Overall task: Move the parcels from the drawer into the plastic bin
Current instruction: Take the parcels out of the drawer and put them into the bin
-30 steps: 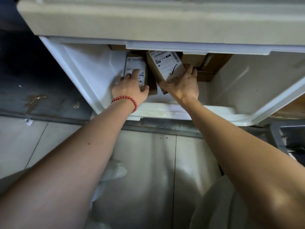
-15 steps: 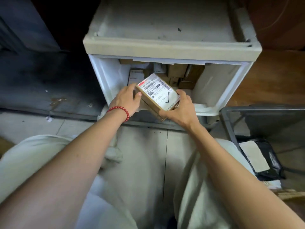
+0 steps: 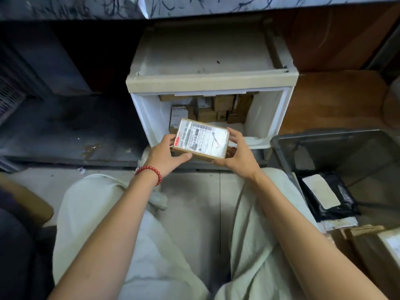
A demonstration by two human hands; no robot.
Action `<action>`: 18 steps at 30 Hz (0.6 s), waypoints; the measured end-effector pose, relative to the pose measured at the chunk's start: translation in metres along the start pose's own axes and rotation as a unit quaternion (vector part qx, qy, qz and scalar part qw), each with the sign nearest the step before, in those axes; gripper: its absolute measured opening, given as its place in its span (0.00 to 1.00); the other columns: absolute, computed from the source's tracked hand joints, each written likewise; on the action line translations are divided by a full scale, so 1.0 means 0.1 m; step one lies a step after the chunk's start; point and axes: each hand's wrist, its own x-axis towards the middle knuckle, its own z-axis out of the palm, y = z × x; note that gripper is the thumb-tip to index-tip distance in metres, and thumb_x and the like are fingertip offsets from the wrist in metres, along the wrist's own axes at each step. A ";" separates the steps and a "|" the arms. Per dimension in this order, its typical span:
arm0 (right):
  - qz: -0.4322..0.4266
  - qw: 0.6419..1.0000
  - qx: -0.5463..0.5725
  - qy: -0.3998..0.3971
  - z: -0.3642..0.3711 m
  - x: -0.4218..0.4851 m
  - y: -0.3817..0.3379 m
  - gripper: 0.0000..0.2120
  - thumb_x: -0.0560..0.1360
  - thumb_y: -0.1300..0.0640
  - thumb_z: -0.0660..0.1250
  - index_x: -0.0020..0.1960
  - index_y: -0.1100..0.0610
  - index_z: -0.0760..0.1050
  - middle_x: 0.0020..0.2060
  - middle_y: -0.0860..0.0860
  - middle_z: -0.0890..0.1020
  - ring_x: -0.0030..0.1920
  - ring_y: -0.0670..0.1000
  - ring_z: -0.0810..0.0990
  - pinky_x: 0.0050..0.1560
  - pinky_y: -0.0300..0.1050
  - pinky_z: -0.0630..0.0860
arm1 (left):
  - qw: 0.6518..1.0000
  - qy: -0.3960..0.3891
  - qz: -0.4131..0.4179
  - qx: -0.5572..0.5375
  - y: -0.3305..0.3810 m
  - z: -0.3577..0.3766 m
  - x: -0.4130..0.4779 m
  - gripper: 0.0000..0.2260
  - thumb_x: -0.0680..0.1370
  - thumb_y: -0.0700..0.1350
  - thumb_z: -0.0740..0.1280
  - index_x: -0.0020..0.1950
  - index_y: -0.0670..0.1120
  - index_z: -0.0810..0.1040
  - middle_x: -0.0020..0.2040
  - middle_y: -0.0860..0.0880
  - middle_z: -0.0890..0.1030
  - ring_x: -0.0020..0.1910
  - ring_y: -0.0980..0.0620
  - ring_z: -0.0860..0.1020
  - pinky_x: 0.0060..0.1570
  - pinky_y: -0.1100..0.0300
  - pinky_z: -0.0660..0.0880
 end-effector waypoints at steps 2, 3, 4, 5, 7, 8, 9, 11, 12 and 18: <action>0.012 0.999 0.017 -0.025 0.02 0.01 0.03 0.46 0.61 0.64 0.81 0.71 0.53 0.60 0.64 0.50 0.73 0.60 0.47 0.77 0.58 0.39 0.76 | 0.999 0.017 -0.016 -0.026 0.01 -0.02 0.01 0.31 0.69 0.54 0.75 0.68 0.48 0.68 0.63 0.51 0.77 0.55 0.57 0.73 0.52 0.64 0.67; 0.019 0.999 0.026 -0.033 0.03 0.02 0.04 0.45 0.61 0.63 0.82 0.70 0.51 0.60 0.63 0.48 0.74 0.58 0.45 0.77 0.54 0.35 0.77 | 0.998 0.027 -0.024 -0.042 0.01 -0.04 0.02 0.32 0.69 0.55 0.76 0.68 0.48 0.68 0.63 0.51 0.77 0.53 0.57 0.73 0.53 0.63 0.68; 0.025 0.998 0.043 -0.035 0.03 0.02 0.03 0.43 0.61 0.63 0.82 0.68 0.50 0.61 0.61 0.47 0.74 0.56 0.44 0.78 0.50 0.32 0.77 | 0.997 0.035 -0.032 -0.059 0.02 -0.06 0.03 0.34 0.68 0.56 0.76 0.69 0.48 0.67 0.63 0.51 0.77 0.53 0.57 0.74 0.54 0.62 0.69; 0.034 0.997 0.068 -0.032 0.04 0.03 0.03 0.41 0.62 0.62 0.82 0.66 0.49 0.62 0.62 0.47 0.75 0.55 0.45 0.79 0.48 0.33 0.77 | 0.996 0.038 -0.038 -0.073 0.02 -0.07 0.04 0.36 0.68 0.57 0.75 0.71 0.49 0.66 0.63 0.52 0.77 0.54 0.56 0.74 0.57 0.60 0.70; 0.052 0.992 0.118 -0.014 0.04 0.05 0.01 0.37 0.64 0.62 0.80 0.65 0.51 0.64 0.64 0.48 0.74 0.52 0.47 0.81 0.46 0.36 0.79 | 0.995 0.027 -0.048 -0.081 0.03 -0.07 0.04 0.39 0.67 0.60 0.75 0.74 0.51 0.63 0.64 0.52 0.75 0.58 0.54 0.74 0.62 0.56 0.70; 0.058 0.990 0.129 -0.005 0.04 0.05 -0.01 0.35 0.65 0.60 0.80 0.65 0.51 0.64 0.64 0.47 0.73 0.50 0.45 0.82 0.43 0.37 0.79 | 0.996 0.017 -0.051 -0.077 0.04 -0.05 0.04 0.41 0.67 0.61 0.75 0.74 0.52 0.62 0.66 0.52 0.73 0.61 0.51 0.74 0.64 0.53 0.70; 0.062 0.990 0.129 -0.001 0.04 0.05 -0.02 0.35 0.66 0.57 0.79 0.66 0.51 0.64 0.63 0.45 0.73 0.48 0.43 0.81 0.41 0.36 0.79 | 0.996 0.006 -0.053 -0.067 0.04 -0.03 0.05 0.42 0.66 0.61 0.75 0.75 0.52 0.61 0.67 0.51 0.72 0.64 0.49 0.73 0.65 0.50 0.70; 0.076 0.989 0.124 -0.001 0.05 0.06 -0.02 0.37 0.68 0.51 0.76 0.71 0.52 0.62 0.60 0.41 0.73 0.50 0.41 0.80 0.43 0.37 0.79 | 0.997 -0.001 -0.053 -0.047 0.04 0.02 0.06 0.45 0.65 0.63 0.75 0.76 0.52 0.58 0.69 0.49 0.70 0.66 0.47 0.71 0.66 0.46 0.69; 0.088 0.987 0.131 -0.004 0.06 0.06 -0.02 0.37 0.70 0.50 0.75 0.73 0.54 0.61 0.59 0.41 0.74 0.52 0.41 0.79 0.46 0.39 0.79 | 0.998 0.002 -0.055 -0.041 0.04 0.03 0.08 0.47 0.64 0.64 0.75 0.77 0.52 0.57 0.70 0.49 0.69 0.66 0.46 0.71 0.65 0.46 0.69; 0.113 0.984 0.136 -0.008 0.13 0.09 -0.01 0.20 0.75 0.46 0.69 0.65 0.49 0.73 0.55 0.47 0.80 0.55 0.48 0.78 0.48 0.39 0.75 | 0.997 0.012 -0.068 -0.015 -0.01 0.11 0.10 0.46 0.62 0.65 0.75 0.75 0.54 0.61 0.69 0.49 0.67 0.65 0.48 0.70 0.63 0.53 0.69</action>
